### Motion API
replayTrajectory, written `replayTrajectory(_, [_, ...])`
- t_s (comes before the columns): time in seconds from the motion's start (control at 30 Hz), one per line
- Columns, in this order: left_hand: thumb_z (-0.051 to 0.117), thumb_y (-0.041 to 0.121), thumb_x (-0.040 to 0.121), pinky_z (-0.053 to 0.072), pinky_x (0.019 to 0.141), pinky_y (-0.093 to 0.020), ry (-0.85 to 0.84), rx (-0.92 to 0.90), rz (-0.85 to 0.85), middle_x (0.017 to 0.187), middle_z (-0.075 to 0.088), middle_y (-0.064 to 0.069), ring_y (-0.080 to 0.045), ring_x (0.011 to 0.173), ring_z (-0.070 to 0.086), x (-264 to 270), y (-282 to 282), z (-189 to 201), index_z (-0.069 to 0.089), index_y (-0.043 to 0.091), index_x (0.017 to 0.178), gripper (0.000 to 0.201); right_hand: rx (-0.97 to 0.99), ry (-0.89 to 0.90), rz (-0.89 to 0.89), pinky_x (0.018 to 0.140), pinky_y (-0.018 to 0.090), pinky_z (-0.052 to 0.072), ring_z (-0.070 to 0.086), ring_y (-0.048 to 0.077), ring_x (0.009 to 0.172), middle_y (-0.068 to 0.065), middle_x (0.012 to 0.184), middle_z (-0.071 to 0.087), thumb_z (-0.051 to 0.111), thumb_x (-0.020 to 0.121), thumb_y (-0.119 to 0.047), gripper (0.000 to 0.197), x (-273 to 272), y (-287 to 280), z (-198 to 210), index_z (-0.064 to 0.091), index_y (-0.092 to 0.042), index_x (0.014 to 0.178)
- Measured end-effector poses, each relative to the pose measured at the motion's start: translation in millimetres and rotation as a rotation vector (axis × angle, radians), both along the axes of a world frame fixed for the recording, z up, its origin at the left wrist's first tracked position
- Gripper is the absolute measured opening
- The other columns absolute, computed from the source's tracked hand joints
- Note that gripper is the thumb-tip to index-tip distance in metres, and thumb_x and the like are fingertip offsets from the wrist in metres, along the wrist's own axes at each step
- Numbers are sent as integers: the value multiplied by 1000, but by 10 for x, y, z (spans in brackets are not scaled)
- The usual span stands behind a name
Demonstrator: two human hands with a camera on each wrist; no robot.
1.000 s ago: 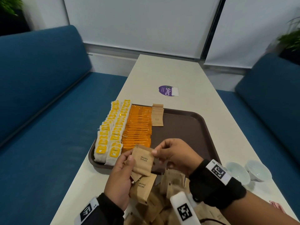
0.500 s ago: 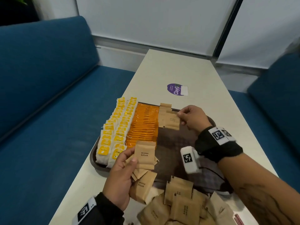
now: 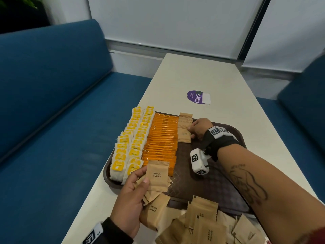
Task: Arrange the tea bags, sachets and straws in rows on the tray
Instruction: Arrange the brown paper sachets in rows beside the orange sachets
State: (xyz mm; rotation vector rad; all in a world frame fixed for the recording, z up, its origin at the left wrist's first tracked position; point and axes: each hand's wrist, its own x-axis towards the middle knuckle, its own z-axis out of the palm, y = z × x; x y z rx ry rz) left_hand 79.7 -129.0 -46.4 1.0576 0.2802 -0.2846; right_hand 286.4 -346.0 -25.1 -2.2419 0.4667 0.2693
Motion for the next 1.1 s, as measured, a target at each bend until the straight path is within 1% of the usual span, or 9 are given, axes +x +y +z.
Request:
replayTrajectory(0.03, [45, 8, 93, 54, 50, -25, -2, 8, -1, 84, 75, -3, -14, 66, 70, -6, 0, -6, 58, 24, 107, 25, -1, 9, 5, 53, 24, 50, 59, 13, 58, 4, 72, 62, 65, 86, -15, 14, 2, 6, 6, 57, -15, 74])
replayTrajectory(0.13, [46, 8, 93, 53, 58, -28, -5, 19, -1, 88, 75, -4, -17, 73, 70, -23, -5, -6, 58, 23, 108, 25, -17, 79, -11, 82, 30, 55, 61, 16, 72, 9, 89, 68, 61, 91, -15, 8, -40, 16, 59, 62, -7, 89])
replayTrajectory(0.2, [46, 7, 93, 51, 64, -31, -13, 18, 0, 90, 75, -6, -19, 77, 68, -34, -9, 14, 59, 22, 109, 25, 12, 34, -34, 70, 27, 54, 58, 15, 67, 9, 87, 66, 62, 90, -15, 12, -107, -5, 135, 64, -5, 97])
replayTrajectory(0.3, [46, 8, 93, 49, 67, -34, -32, 29, 0, 90, 74, -6, -22, 82, 66, -50, -23, 53, 59, 23, 107, 24, -10, -95, 12, 52, 22, 42, 53, 12, 62, 4, 76, 60, 65, 89, -21, 15, -340, -48, 326, 61, -9, 98])
replayTrajectory(0.47, [46, 8, 94, 51, 65, -34, -79, 43, -21, 91, 74, -6, -22, 83, 66, -110, -111, 148, 59, 23, 108, 24, 185, -67, 298, 50, 20, 37, 53, 7, 58, 0, 75, 60, 68, 84, -30, 27, -1055, 57, 716, 62, -8, 98])
replayTrajectory(0.6, [46, 9, 94, 53, 57, -29, -111, 67, -59, 90, 74, -6, -18, 75, 68, -175, -183, 188, 59, 22, 107, 23, 124, 10, 511, 52, 17, 42, 56, 2, 59, -6, 79, 66, 71, 80, -31, 21, -1640, 221, 793, 64, -18, 95])
replayTrajectory(0.73, [47, 10, 94, 53, 56, -29, -114, 86, -76, 91, 73, -7, -18, 74, 69, -243, -212, 186, 59, 20, 109, 22, 197, -36, 436, 47, 15, 42, 55, 0, 53, -6, 73, 65, 71, 82, -18, 11, -1932, 297, 671, 62, -18, 88])
replayTrajectory(0.9, [42, 12, 97, 52, 50, -23, -94, 103, -112, 85, 74, -1, -11, 68, 70, -310, -191, 170, 60, 23, 107, 23, 346, -62, 309, 49, 17, 42, 55, 6, 57, -1, 75, 66, 66, 86, -15, 7, -2055, 291, 547, 64, -11, 92])
replayTrajectory(1.1, [41, 12, 97, 51, 56, -27, -55, 129, -92, 94, 71, -6, -17, 80, 65, -246, -132, 161, 59, 24, 109, 24, 263, -202, 182, 45, 16, 40, 55, 5, 54, -1, 72, 64, 61, 90, -12, 9, -1638, 106, 622, 60, -16, 82])
